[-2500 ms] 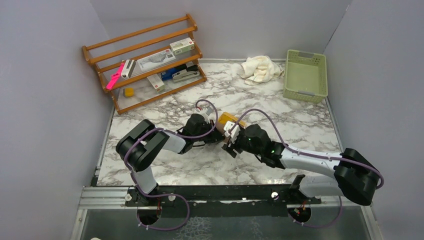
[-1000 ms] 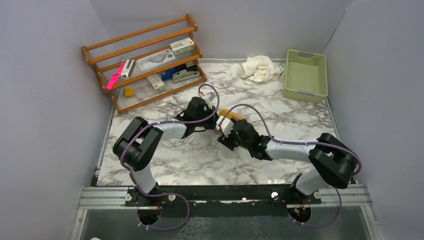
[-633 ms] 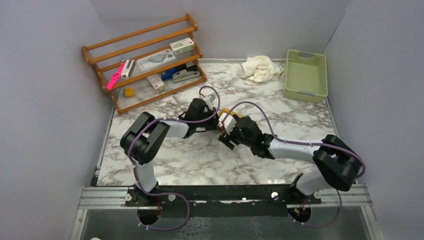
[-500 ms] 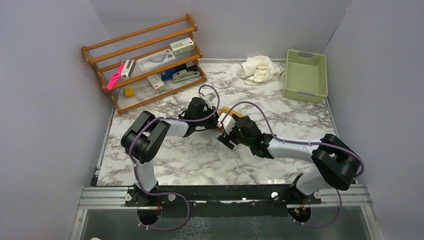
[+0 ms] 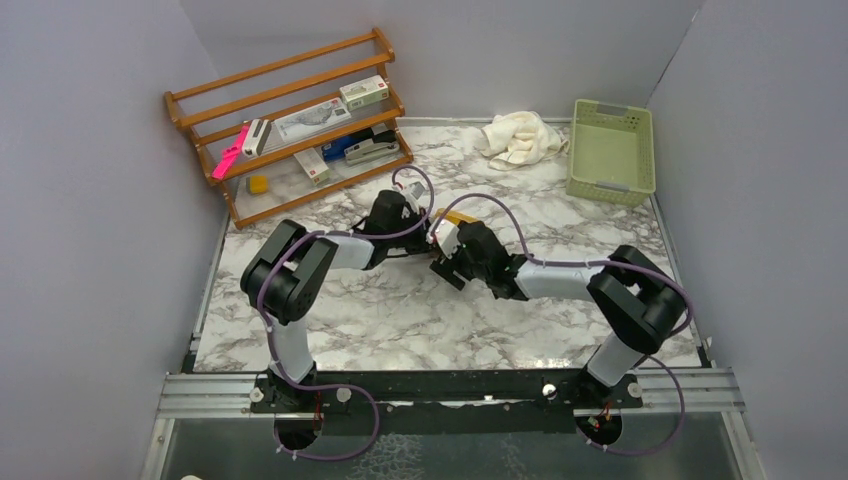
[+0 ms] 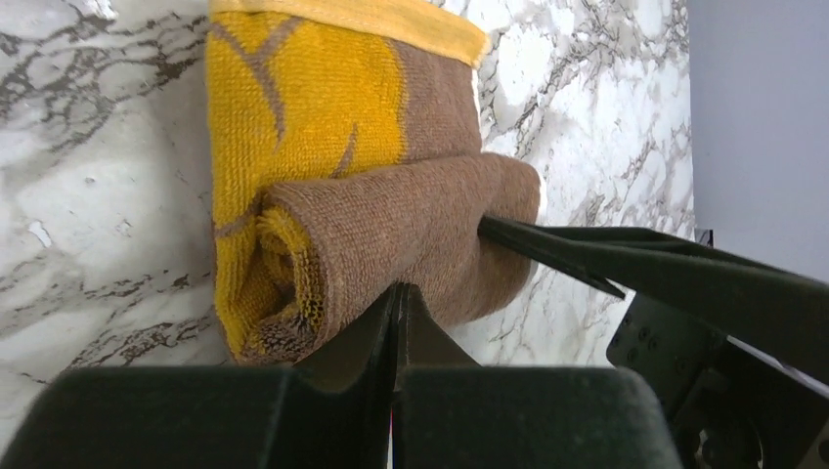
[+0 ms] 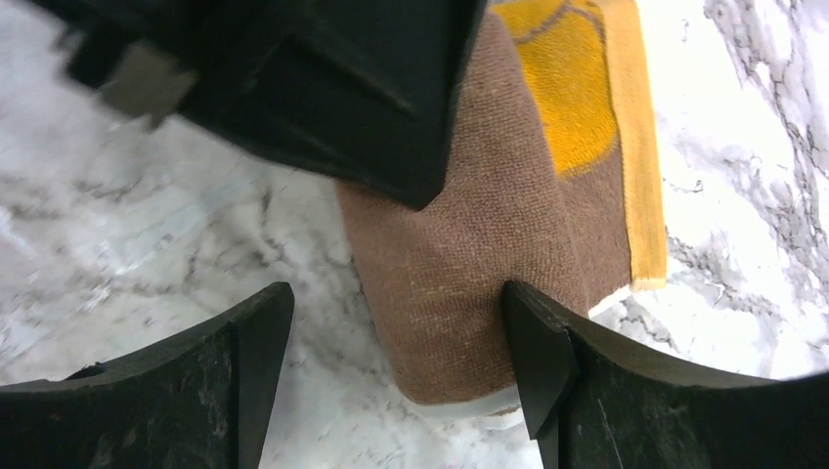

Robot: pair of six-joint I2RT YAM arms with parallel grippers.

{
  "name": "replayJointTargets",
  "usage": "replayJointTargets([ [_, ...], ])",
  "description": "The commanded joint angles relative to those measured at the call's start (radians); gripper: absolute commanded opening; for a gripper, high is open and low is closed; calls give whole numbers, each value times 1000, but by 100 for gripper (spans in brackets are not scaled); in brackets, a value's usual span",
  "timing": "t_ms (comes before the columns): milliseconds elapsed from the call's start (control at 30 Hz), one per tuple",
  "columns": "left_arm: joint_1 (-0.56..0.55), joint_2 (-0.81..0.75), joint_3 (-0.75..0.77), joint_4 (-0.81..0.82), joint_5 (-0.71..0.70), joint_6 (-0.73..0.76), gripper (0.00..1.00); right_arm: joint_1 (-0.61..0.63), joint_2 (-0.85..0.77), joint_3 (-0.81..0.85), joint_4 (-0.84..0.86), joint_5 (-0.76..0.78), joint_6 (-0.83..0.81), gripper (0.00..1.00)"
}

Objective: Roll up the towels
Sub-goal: Roll the towel at the center of the board.

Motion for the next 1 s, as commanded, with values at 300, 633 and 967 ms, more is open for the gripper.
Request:
replayJointTargets([
  [300,63,-21,47,-62,89,36,0,-147,144,152,-201,-30,105,64],
  [633,219,-307,46,-218,88,76,5,-217,184,258,-358,-367,198,40],
  [967,206,-495,-118,-282,52,104,8,-217,160,300,-460,-768,458,9],
])
